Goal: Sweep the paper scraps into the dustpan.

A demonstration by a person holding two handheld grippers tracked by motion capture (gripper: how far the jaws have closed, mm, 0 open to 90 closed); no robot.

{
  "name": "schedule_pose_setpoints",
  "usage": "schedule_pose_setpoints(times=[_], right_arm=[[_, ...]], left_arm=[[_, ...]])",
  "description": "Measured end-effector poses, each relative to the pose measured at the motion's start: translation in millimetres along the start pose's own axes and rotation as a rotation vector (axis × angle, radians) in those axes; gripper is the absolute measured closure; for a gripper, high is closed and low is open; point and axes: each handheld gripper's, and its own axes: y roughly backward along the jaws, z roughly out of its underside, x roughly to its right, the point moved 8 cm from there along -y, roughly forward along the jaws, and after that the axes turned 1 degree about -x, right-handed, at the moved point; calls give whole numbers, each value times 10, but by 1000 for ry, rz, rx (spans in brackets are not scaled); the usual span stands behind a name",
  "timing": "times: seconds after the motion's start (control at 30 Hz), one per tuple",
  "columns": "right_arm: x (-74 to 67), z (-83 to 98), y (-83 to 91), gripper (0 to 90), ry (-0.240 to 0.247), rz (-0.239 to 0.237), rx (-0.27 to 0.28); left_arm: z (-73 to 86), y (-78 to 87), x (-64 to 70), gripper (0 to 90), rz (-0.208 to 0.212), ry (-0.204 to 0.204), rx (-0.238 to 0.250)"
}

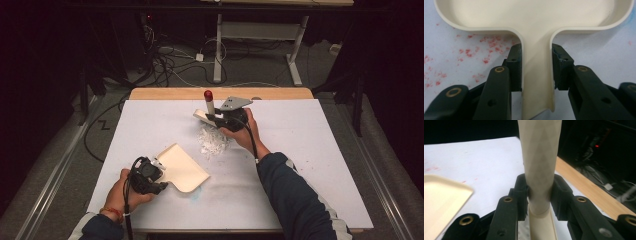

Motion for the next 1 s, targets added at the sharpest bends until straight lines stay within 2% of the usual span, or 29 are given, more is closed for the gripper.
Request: schedule_pose_setpoints(times=[0.07,0.23,0.37,0.47,0.6,0.63,0.73,0.8,0.83,1.0], right_arm=[[-49,11,73,703,6,-36,11],[-110,66,160,697,4,-55,18],[-243,90,252,695,3,-104,41],[-322,84,289,696,6,-119,53],[-417,80,323,698,-2,-111,62],[-484,76,334,698,10,-85,60],[-557,74,339,698,1,-64,59],[-622,75,337,698,17,-39,51],[-679,73,337,698,11,-38,55],[-759,65,343,698,-12,-12,66]], left_arm=[[-15,5,-7,636,0,-5,-1],[-50,-4,-18,636,6,-9,-10],[-70,-13,-40,635,7,-14,-16],[-80,-21,-41,635,13,-6,-15],[-89,-38,-46,635,14,-4,-24],[-92,-40,-44,635,17,3,-25],[-112,-41,-23,636,-4,4,-37],[-126,-44,-9,635,-3,14,-41],[-128,-46,-6,635,-3,19,-40],[-144,-21,2,635,-2,25,-43]])
